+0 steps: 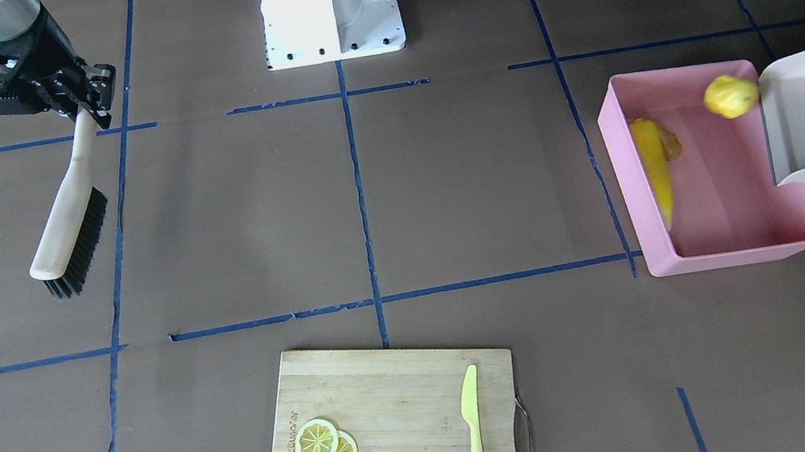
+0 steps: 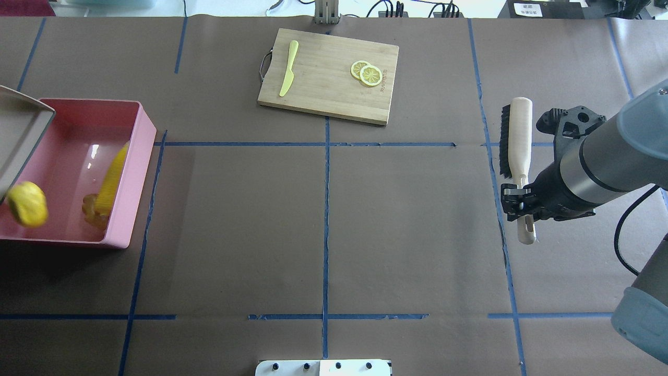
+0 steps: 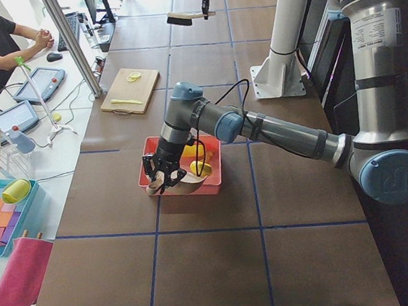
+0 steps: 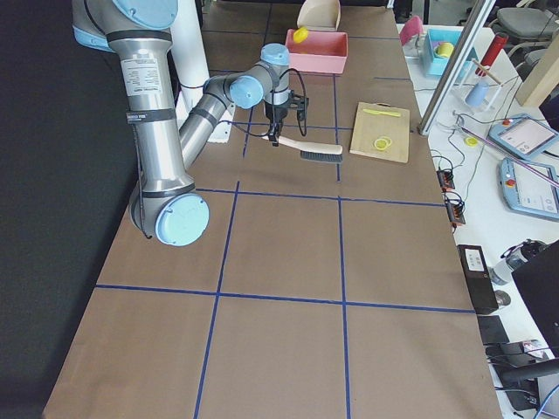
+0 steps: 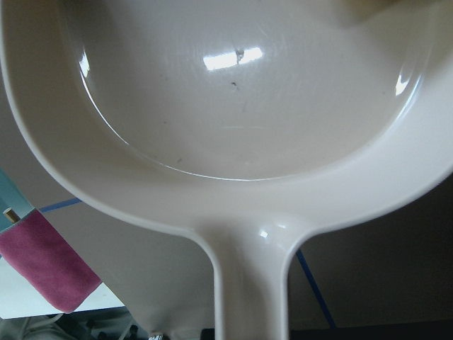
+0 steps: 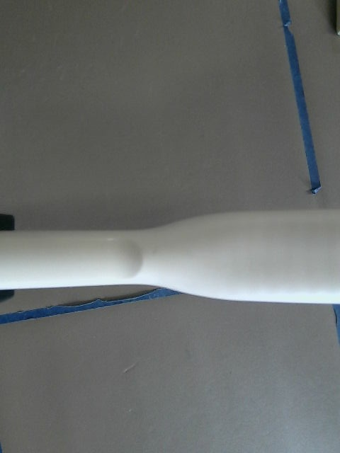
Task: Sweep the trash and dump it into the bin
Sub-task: 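Tilt the dustpan with the left gripper to dump the items into the bin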
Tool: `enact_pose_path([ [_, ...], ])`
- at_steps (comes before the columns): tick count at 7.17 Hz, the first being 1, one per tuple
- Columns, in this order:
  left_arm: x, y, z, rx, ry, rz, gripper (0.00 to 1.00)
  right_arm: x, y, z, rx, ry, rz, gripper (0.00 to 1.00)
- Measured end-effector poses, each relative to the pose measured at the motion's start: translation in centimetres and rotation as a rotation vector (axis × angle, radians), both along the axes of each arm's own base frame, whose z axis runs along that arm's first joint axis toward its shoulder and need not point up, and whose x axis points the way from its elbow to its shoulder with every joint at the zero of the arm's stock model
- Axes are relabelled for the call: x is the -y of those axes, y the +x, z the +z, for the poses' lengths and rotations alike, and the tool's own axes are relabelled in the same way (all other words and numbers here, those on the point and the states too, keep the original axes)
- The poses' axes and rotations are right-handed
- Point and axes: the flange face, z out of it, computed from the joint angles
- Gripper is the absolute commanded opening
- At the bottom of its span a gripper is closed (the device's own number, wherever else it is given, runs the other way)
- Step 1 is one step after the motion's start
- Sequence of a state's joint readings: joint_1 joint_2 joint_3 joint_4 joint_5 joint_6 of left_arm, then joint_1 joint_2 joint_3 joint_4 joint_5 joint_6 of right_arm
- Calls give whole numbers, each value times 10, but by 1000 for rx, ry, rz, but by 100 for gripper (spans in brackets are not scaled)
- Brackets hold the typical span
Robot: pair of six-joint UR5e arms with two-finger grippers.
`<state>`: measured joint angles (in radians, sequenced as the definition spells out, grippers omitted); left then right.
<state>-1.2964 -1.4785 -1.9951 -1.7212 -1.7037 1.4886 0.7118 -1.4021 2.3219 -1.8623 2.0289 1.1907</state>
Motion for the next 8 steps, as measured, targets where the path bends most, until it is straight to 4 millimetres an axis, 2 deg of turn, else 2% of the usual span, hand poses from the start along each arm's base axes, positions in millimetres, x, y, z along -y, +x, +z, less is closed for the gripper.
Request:
enact_pose_path([
  [2, 5, 4, -1, 13, 3, 13, 33, 0, 0, 0, 1, -1, 0, 0],
  [3, 13, 10, -8, -10, -21, 23, 33, 0, 0, 0, 1, 0, 1, 0],
  [5, 36, 32, -43, -152, -128, 27, 33, 0, 1, 0, 1, 0, 2, 0],
  [7, 42, 55, -80, -376, -228, -26, 33, 0, 2, 0, 0, 0, 4, 0],
  [8, 42, 77, -101, -456, -268, -53, 34, 1, 2, 1, -1, -1, 5, 0],
])
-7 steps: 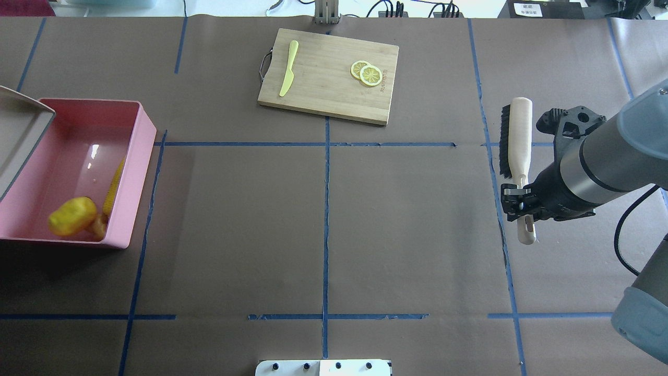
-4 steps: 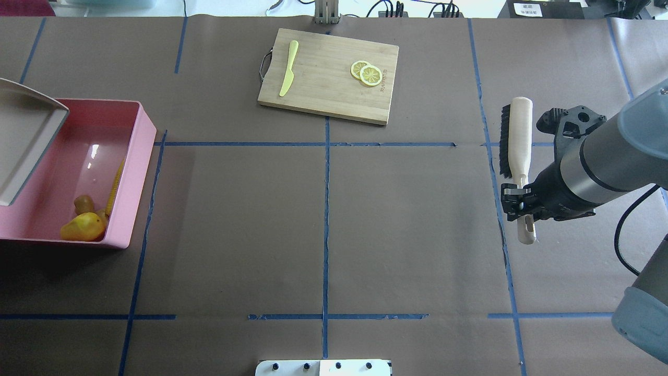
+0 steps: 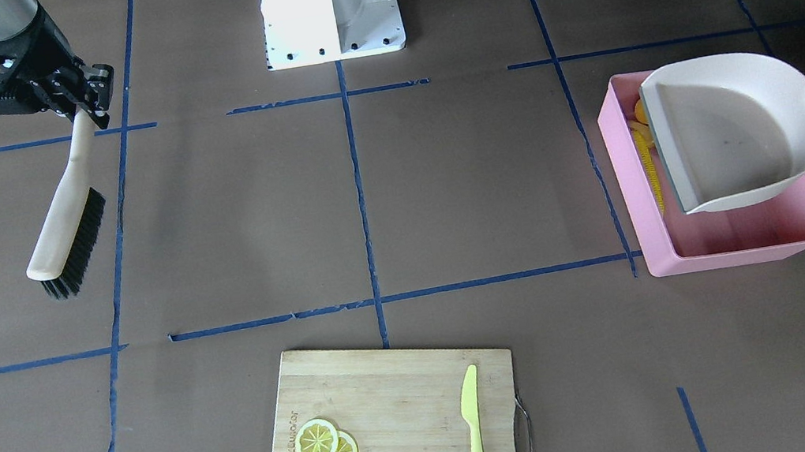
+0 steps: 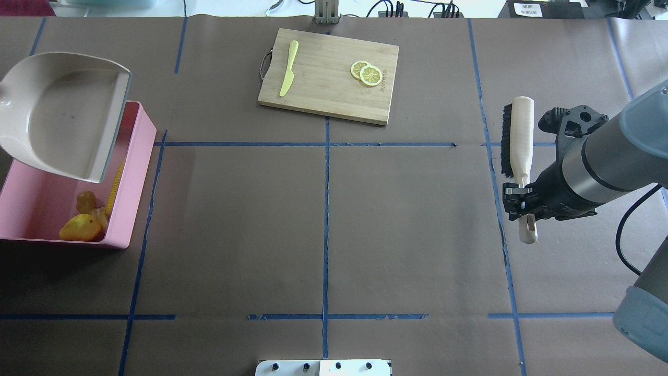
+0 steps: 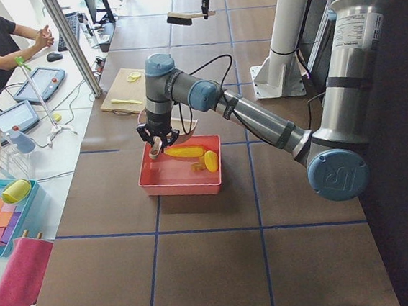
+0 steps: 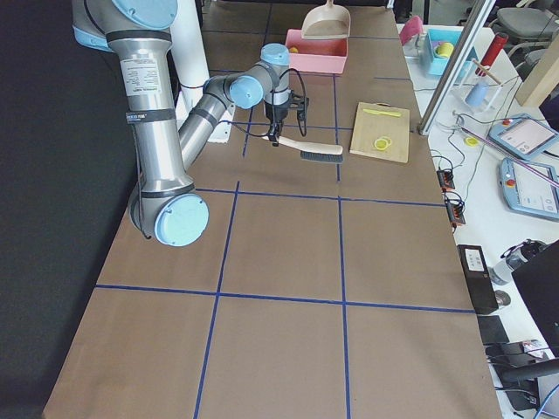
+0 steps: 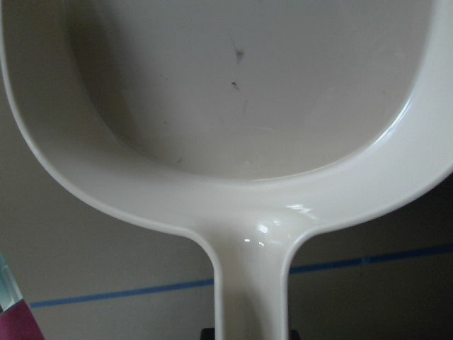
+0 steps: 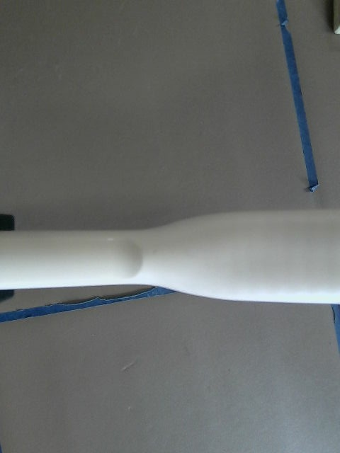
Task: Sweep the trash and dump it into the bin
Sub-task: 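Lower the empty dustpan back onto the table with the left gripper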
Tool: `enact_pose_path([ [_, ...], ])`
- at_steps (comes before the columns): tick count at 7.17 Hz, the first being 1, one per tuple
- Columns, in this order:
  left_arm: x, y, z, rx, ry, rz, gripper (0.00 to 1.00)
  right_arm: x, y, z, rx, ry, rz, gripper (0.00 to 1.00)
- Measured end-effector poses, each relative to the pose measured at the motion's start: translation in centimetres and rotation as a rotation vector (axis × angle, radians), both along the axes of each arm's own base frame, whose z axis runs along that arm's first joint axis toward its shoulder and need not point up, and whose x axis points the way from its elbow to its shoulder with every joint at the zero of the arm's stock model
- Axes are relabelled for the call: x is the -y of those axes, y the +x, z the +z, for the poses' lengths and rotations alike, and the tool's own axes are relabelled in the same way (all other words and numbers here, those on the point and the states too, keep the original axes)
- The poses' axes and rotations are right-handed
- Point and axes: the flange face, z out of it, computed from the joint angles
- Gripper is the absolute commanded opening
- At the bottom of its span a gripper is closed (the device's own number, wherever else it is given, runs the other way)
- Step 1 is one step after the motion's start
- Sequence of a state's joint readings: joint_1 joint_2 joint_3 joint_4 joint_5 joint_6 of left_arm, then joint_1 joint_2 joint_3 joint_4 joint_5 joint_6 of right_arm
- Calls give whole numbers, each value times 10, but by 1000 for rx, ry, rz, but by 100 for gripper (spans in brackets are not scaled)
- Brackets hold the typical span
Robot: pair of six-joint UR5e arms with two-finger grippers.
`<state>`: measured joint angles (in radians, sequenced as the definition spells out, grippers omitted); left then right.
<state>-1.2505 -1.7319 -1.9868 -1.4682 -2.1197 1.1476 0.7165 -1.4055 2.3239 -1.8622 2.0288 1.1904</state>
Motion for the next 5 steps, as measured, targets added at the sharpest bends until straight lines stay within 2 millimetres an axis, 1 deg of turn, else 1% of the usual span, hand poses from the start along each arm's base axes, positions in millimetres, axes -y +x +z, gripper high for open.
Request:
enact_pose_path([
  [1, -6, 43, -17, -39, -37, 7, 34, 1, 2, 1, -1, 0, 2, 0],
  [2, -17, 98, -31, -40, -54, 32, 34, 2, 8, 6, -8, 7, -5, 0],
  [4, -45, 200, -61, -41, -70, 86, 34, 0, 31, 29, -43, 37, -51, 0],
  [5, -62, 244, -75, -56, -98, 106, 35, -2, 43, 46, -69, 43, -76, 0],
])
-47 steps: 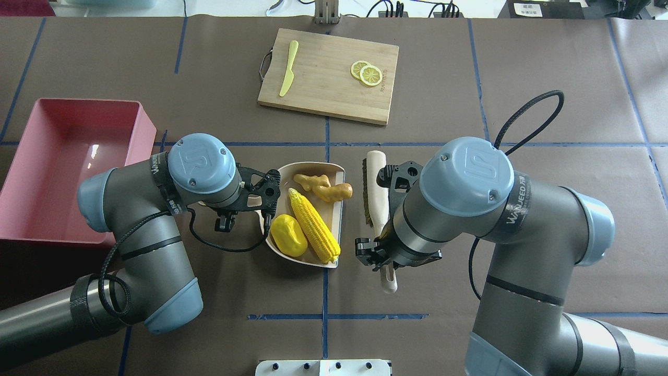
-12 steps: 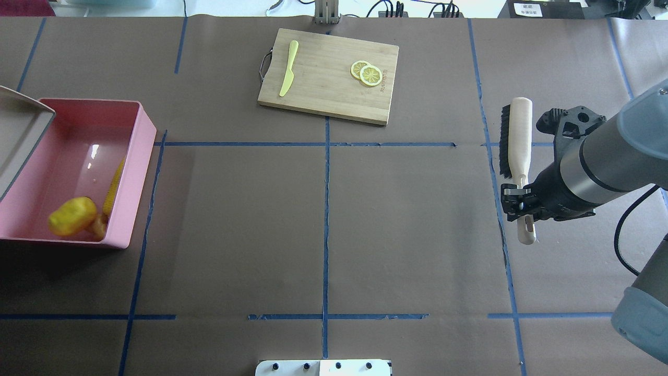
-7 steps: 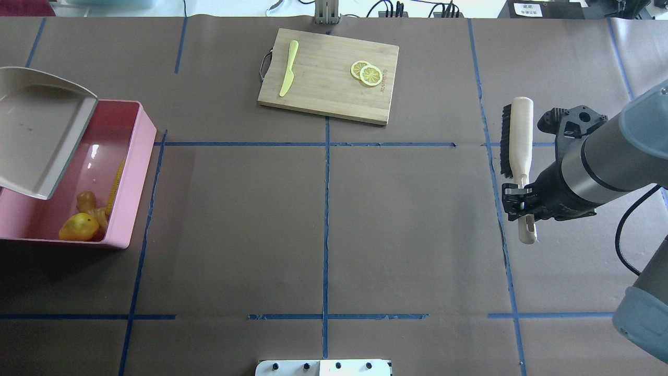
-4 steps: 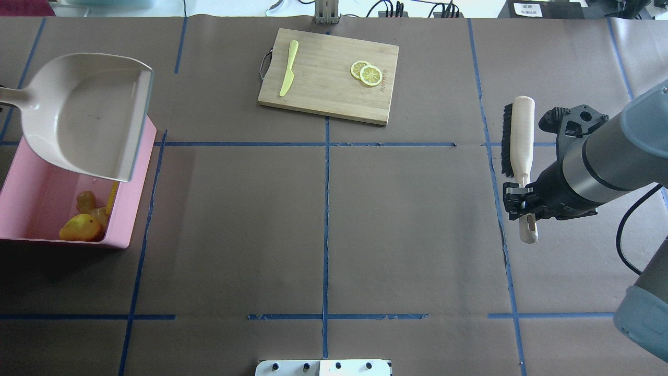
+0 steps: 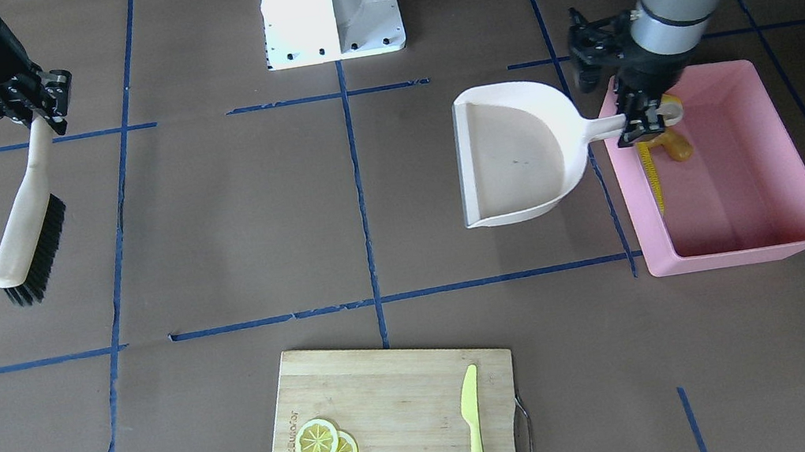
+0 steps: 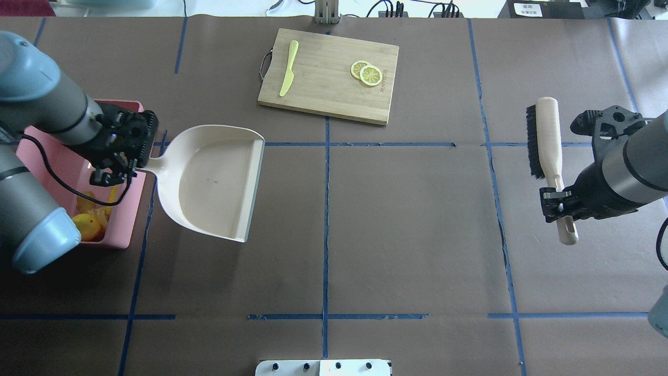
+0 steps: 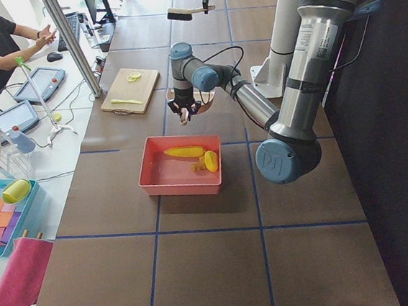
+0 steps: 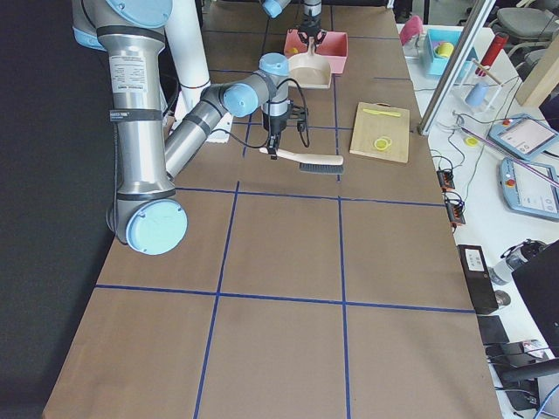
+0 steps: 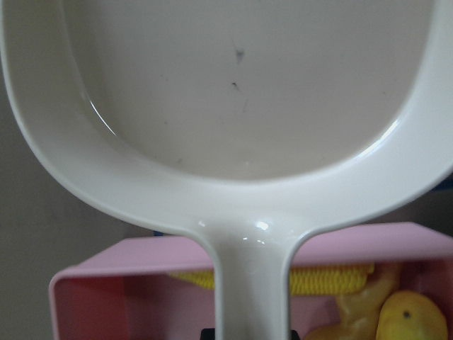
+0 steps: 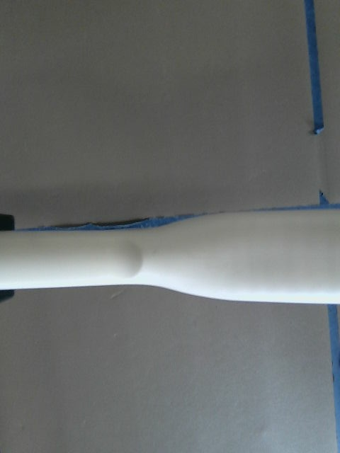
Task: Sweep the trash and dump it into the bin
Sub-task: 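Lower the empty dustpan back onto the table with the left gripper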
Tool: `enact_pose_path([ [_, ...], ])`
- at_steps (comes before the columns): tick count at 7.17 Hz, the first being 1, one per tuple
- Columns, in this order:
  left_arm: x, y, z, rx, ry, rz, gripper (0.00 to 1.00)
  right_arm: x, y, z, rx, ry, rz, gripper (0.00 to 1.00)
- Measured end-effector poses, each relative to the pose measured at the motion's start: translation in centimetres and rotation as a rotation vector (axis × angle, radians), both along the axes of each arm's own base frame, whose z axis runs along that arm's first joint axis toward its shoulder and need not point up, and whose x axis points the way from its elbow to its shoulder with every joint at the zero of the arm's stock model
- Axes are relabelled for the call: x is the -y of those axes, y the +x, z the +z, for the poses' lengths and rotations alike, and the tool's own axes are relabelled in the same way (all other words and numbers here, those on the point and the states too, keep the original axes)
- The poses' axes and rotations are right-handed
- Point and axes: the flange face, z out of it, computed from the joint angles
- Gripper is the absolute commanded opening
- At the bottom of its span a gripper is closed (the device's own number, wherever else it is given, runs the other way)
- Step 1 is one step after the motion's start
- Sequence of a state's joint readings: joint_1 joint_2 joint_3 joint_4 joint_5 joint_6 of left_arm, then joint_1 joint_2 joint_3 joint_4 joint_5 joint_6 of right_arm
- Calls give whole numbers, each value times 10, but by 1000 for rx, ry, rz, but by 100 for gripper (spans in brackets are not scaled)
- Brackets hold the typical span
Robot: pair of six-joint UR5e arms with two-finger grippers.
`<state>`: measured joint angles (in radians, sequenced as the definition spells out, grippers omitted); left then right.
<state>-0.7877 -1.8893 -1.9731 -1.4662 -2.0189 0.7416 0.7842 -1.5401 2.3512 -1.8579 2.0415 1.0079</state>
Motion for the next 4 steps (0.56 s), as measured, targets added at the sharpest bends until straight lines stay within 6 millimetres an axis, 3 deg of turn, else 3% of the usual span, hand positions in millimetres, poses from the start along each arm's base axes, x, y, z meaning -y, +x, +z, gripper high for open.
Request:
enact_pose_path([
  [2, -26, 67, -14, -4, -48, 32, 37, -3, 24, 30, -40, -4, -39, 0],
  [4, -40, 95, -14, 23, -61, 6, 38, -2, 53, 54, -52, -21, -58, 0],
])
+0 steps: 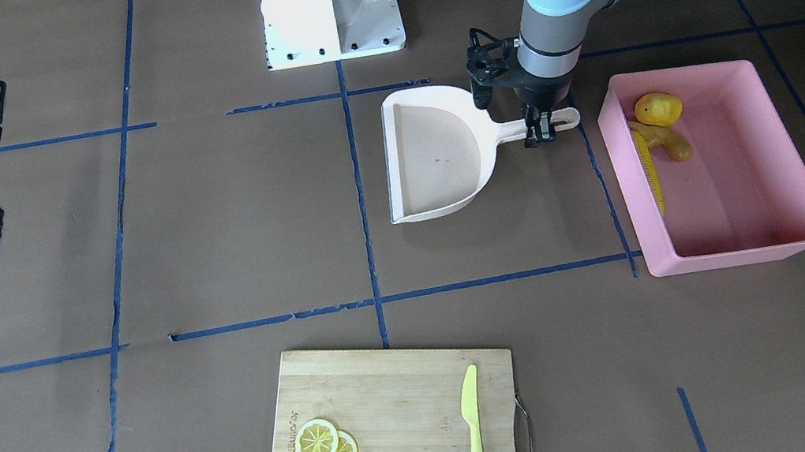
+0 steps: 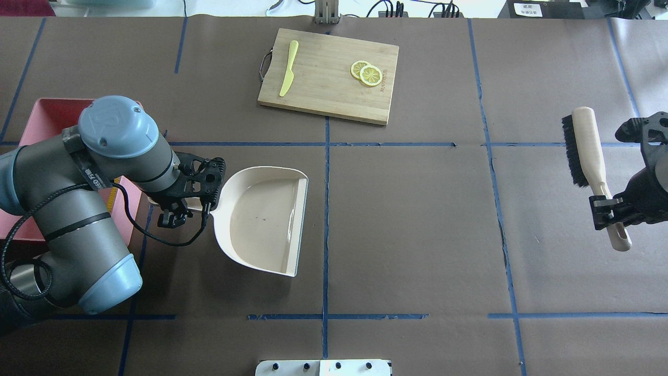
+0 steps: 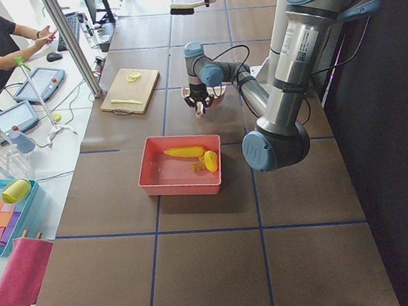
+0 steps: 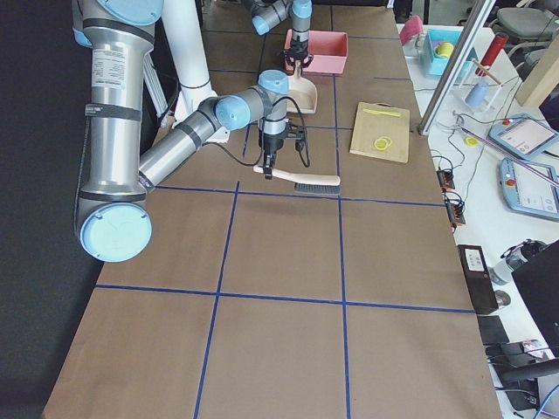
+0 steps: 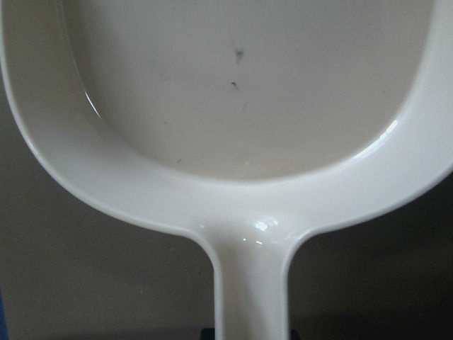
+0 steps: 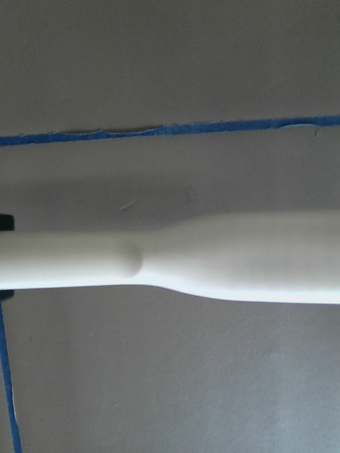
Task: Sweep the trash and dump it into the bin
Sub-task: 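Lower the empty dustpan back onto the table with the left gripper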
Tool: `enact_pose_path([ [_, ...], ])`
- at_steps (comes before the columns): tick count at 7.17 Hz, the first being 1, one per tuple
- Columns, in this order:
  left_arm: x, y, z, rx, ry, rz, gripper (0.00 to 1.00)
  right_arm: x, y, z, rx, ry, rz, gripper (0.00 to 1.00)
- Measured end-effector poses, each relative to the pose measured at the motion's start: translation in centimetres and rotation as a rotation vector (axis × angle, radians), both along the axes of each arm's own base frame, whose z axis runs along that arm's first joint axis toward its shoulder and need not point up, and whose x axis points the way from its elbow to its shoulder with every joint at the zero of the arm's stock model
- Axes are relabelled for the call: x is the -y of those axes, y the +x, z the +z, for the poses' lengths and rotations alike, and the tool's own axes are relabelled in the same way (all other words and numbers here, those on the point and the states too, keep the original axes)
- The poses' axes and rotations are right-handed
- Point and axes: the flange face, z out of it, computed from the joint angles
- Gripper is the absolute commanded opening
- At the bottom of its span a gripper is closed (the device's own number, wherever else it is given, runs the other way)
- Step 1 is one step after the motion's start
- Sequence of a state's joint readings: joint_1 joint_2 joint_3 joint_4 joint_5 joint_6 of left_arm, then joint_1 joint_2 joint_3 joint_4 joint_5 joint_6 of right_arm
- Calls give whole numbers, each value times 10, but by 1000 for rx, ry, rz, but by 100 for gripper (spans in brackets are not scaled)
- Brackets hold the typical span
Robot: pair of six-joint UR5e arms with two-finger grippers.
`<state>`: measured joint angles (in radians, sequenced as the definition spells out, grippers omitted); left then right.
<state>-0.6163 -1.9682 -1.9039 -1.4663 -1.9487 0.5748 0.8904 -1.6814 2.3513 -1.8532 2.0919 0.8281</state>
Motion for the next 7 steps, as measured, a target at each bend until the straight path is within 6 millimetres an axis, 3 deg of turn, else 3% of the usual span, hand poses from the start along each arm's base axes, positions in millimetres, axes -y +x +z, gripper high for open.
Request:
enact_pose_path([
  [3, -8, 18, -5, 18, -26, -79, 38, -9, 26, 35, -19, -41, -1, 0],
  [7, -13, 26, -5, 28, -22, -98, 44, -31, 35, 111, 86, -43, -25, 1],
])
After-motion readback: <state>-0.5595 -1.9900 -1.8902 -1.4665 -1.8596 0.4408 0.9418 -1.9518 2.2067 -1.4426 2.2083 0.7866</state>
